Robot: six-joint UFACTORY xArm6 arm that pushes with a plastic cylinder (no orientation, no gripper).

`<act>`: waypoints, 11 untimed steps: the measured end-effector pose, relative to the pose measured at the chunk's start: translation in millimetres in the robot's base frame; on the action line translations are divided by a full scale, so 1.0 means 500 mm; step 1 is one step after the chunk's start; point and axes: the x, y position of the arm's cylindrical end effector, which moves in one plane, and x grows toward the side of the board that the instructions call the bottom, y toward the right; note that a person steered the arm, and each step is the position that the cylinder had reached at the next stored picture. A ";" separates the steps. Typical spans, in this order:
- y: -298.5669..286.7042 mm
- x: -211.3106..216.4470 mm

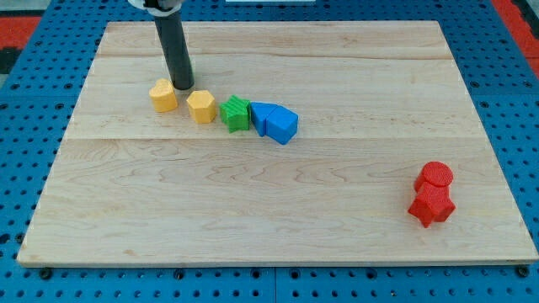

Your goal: Place the yellow heart diagonal to the green circle

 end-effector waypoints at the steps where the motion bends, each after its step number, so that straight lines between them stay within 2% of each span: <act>1: -0.076 -0.001; 2: -0.081 0.073; 3: -0.081 0.102; 4: -0.054 0.080; 5: -0.052 0.113; 6: 0.006 0.205; 7: 0.064 0.222; 8: -0.001 0.277; 9: -0.109 0.282; 11: -0.111 0.087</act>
